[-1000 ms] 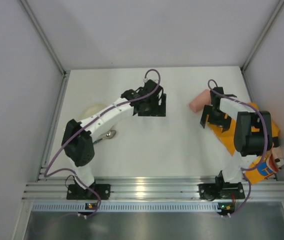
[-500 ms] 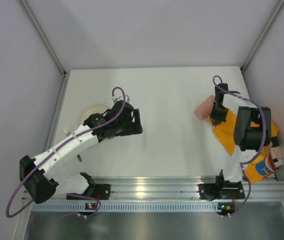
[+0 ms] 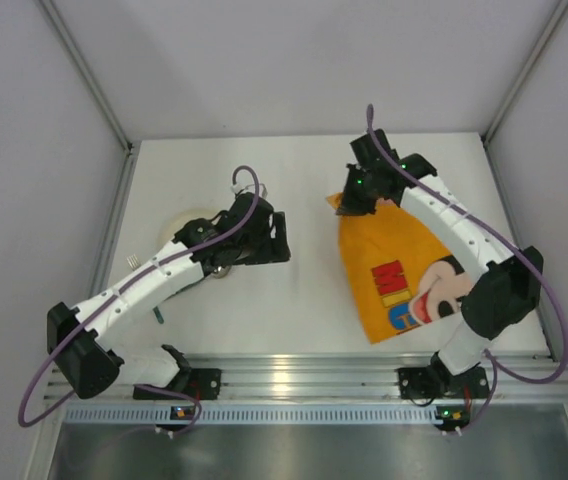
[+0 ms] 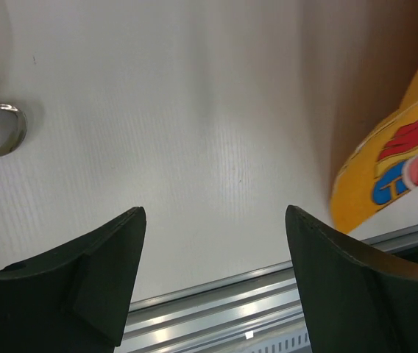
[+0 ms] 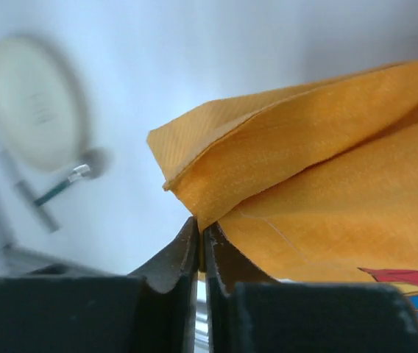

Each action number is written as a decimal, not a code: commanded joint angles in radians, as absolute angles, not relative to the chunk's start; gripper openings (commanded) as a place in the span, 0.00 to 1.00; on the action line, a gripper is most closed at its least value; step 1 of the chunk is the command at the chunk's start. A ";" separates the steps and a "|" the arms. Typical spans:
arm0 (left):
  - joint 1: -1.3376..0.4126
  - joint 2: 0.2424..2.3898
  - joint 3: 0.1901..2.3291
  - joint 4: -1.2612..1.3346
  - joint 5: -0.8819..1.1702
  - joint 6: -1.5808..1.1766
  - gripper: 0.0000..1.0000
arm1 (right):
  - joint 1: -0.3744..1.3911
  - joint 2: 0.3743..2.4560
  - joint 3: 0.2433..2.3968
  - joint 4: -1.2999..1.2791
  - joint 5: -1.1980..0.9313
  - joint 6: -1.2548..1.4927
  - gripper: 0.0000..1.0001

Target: Set the dinner table for one person

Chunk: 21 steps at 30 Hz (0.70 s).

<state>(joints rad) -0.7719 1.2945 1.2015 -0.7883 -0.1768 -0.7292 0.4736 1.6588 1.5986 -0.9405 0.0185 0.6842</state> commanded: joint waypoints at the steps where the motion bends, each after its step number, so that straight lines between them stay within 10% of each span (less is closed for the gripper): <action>1: -0.772 1.316 1.287 -0.801 -0.187 -0.672 0.82 | 0.587 1.703 1.608 -0.791 -0.263 0.909 0.09; 2: -0.770 1.324 1.296 -0.805 -0.184 -0.666 0.82 | 0.597 1.763 1.608 -0.693 -0.360 0.943 0.74; 3: -0.770 1.327 1.307 -0.808 -0.180 -0.658 0.82 | 0.606 1.801 1.640 -0.686 -0.389 0.943 1.00; 21: -0.897 1.433 1.146 -0.632 0.322 -0.540 0.92 | 0.139 1.439 1.213 -0.785 -0.272 0.692 1.00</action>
<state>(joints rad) -0.8368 1.3838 1.1740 -0.6975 0.1902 -0.5892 0.2733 1.5120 1.2541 -0.7578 -0.3019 0.7780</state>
